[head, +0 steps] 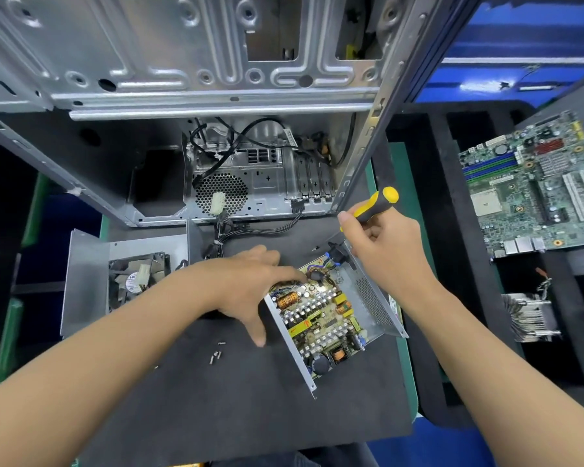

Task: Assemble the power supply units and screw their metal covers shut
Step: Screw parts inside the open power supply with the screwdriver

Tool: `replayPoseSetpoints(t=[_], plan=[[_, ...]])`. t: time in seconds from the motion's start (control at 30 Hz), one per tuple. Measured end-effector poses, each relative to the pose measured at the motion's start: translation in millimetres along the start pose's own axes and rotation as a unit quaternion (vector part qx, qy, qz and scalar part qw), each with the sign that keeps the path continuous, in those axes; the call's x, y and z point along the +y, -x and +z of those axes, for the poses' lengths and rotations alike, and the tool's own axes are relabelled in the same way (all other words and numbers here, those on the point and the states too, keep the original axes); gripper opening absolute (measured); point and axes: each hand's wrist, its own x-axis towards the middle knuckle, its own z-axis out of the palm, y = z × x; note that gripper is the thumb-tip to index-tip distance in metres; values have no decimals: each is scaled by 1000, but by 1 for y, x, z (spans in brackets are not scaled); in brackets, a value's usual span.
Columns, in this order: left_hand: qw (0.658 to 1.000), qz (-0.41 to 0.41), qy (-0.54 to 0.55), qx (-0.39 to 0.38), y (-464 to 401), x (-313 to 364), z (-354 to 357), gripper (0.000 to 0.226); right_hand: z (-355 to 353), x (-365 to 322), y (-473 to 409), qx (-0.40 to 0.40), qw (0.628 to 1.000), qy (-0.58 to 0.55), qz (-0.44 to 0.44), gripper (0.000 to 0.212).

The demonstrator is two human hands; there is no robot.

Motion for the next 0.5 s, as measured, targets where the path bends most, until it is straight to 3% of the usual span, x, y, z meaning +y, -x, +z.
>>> replayPoseSetpoints(t=[0.23,0.5], plan=[[995,31,-68,62,-8,2,2,82,1,4,3,-1,1000,3,3,16],[995,33,-61,72,-8,3,2,80,0,2,3,-4,999,37,-25,19]])
